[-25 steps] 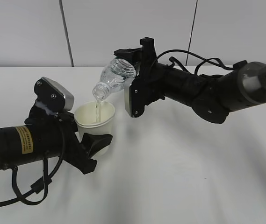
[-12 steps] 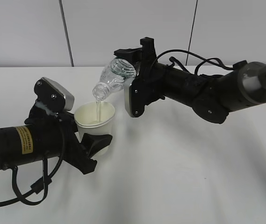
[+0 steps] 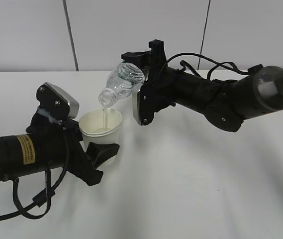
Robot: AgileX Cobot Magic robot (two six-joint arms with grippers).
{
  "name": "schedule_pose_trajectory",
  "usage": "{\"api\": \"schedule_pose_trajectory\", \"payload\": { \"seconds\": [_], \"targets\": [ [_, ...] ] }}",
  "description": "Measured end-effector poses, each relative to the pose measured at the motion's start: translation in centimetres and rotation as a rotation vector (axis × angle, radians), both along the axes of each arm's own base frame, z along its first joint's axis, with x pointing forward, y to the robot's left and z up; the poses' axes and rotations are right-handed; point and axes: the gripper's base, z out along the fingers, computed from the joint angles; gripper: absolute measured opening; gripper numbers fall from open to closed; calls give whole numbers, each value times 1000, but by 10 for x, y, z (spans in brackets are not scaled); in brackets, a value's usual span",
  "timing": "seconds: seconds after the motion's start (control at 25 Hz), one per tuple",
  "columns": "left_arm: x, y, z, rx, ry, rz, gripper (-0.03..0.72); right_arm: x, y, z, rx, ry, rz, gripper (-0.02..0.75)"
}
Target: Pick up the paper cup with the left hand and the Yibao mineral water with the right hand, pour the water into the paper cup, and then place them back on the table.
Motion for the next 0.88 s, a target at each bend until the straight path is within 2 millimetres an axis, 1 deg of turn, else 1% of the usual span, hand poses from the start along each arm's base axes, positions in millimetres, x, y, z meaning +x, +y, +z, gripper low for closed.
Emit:
{"api": "schedule_pose_trajectory", "payload": {
  "seconds": [0.88],
  "targets": [
    [0,0,0,2,0,-2,413,0,0,0,-13,-18,3,470]
  ]
}}
